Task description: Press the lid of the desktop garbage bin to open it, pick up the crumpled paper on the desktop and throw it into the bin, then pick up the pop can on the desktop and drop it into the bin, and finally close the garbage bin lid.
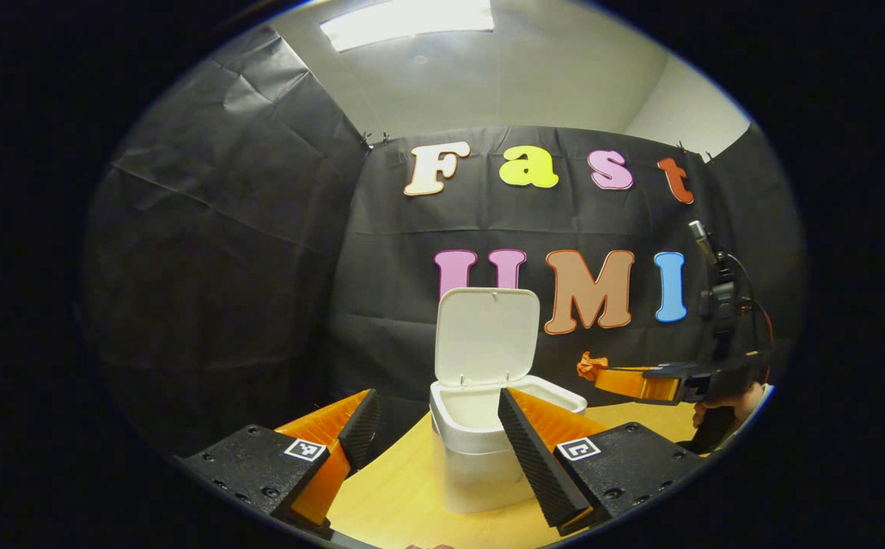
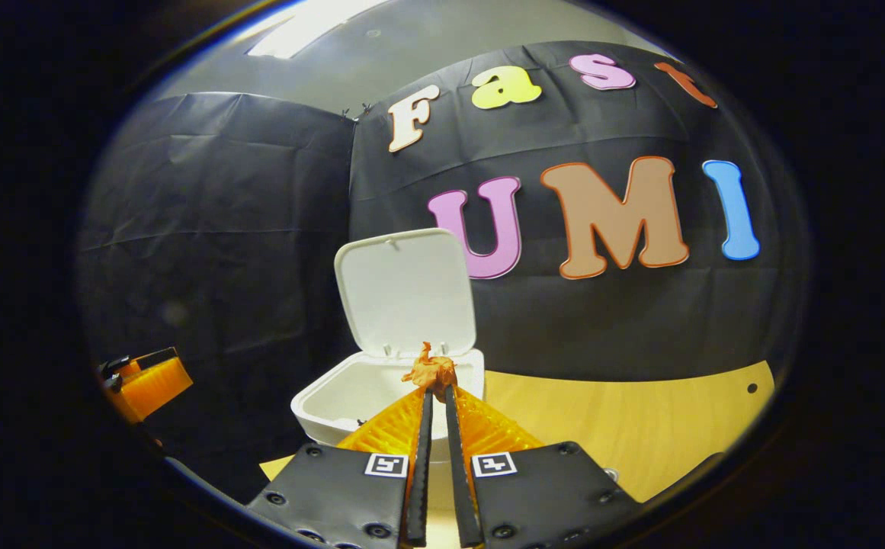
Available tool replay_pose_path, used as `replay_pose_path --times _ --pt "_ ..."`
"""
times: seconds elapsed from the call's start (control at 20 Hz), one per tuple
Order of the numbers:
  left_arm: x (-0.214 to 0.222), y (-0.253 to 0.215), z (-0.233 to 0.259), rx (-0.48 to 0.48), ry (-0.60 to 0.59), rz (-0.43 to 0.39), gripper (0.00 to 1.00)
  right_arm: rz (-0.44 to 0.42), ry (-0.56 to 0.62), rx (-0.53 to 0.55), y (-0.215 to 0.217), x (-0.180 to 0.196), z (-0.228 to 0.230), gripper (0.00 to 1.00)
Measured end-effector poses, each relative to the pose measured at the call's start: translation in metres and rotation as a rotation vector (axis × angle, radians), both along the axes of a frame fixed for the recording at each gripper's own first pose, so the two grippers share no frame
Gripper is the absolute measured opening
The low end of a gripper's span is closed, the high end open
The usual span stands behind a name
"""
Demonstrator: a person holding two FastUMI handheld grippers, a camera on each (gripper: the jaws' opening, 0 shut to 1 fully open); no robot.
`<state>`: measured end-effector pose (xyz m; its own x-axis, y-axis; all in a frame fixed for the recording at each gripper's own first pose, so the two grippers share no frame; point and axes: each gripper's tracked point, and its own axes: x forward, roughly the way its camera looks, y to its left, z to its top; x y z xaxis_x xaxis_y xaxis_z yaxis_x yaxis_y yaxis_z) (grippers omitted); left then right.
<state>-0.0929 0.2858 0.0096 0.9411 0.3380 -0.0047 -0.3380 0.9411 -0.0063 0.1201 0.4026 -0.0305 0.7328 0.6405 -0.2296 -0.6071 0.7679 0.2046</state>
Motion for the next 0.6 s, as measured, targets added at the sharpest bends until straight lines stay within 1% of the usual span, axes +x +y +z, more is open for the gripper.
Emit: replay_pose_path --times 0.1,0.15,0.2,0.25,0.35,0.4,0.45,0.5,0.6 --pt "-0.002 0.007 0.002 -0.012 -0.016 0.005 0.93 0.017 0.025 -0.004 0.011 0.001 -0.009 0.17" --pt "-0.002 0.01 0.002 -0.009 -0.016 0.006 0.94 0.024 0.038 -0.011 0.018 0.004 -0.012 0.23" --pt "-0.001 0.013 0.001 -0.002 -0.012 0.007 0.94 0.03 0.046 -0.011 0.022 0.003 -0.015 0.27" --pt "0.0 0.014 0.0 0.004 -0.007 0.007 0.94 0.028 0.049 -0.012 0.024 0.002 -0.018 0.48" --pt "0.003 0.015 0.0 0.005 -0.006 -0.001 0.93 0.007 0.038 -0.025 0.018 0.007 -0.018 0.75" --pt "0.005 0.013 -0.001 0.0 -0.008 -0.008 0.94 -0.001 0.032 -0.029 0.015 0.008 -0.017 0.8" --pt "0.009 0.007 -0.001 -0.008 -0.01 -0.023 0.94 -0.003 0.028 -0.025 0.01 0.009 -0.015 0.91" --pt "0.013 -0.001 -0.003 -0.015 -0.011 -0.047 0.94 -0.009 0.023 -0.016 0.006 0.009 -0.012 0.95" --pt "0.026 -0.021 -0.006 -0.015 -0.012 -0.102 0.94 -0.034 0.003 0.0 -0.013 0.011 -0.004 0.98"
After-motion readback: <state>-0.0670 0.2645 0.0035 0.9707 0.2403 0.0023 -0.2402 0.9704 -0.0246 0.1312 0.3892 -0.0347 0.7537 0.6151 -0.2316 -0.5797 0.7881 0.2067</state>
